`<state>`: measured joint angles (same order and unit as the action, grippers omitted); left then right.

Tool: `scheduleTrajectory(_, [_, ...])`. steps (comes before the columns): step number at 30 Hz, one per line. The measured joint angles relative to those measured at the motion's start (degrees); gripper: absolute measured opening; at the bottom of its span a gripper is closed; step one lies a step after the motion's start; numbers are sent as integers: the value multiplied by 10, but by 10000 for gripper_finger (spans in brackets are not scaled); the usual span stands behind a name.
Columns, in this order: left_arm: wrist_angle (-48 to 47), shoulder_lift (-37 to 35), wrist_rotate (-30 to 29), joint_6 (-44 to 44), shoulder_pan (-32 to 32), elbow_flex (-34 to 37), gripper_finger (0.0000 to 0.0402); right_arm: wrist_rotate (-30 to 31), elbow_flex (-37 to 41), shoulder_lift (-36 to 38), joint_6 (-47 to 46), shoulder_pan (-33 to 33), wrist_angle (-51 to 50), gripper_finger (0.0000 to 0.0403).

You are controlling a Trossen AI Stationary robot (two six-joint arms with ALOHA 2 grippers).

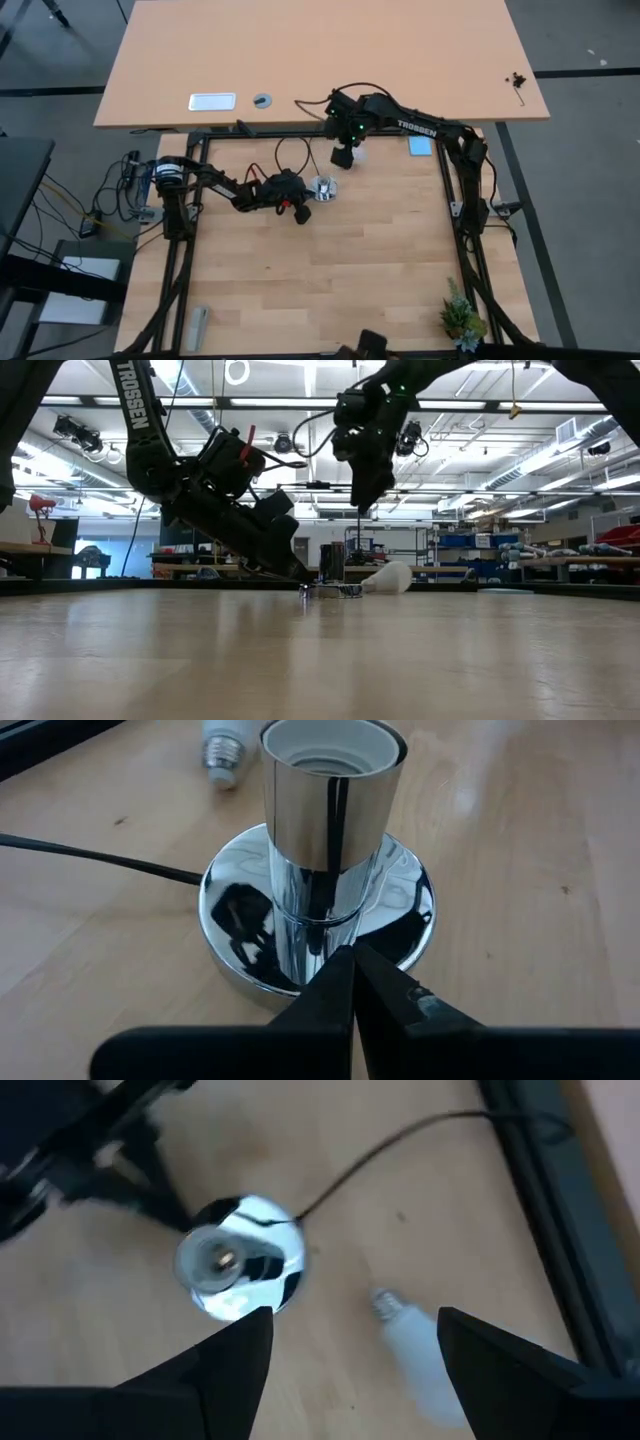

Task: Screw lightbulb
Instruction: Insert the lightbulb into the lamp

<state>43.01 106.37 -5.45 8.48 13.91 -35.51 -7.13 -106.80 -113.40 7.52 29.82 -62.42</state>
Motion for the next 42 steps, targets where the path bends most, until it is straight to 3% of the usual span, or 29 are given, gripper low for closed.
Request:
scheduleTrajectory(7, [4, 0, 8, 11, 0, 0, 13, 35, 78, 1, -97, 44, -1, 282])
scheduleTrajectory(18, [7, 0, 32, 12, 0, 0, 13, -2, 220, 1, 11, 24, 48, 290])
scheduleTrajectory(27, [8, 0, 32, 10, 0, 0, 13, -4, 234, 7, -48, -32, 52, 287])
scheduleTrajectory(34, [8, 0, 32, 9, 0, 0, 13, -4, 234, 66, -138, -56, 43, 282])
scheduleTrajectory(39, [8, 0, 31, 0, 0, 0, 13, 1, 233, 90, -243, -84, 93, 281])
scheduleTrajectory(42, [8, 0, 25, -7, 0, 0, 13, 21, 233, 87, -246, -114, 130, 276])
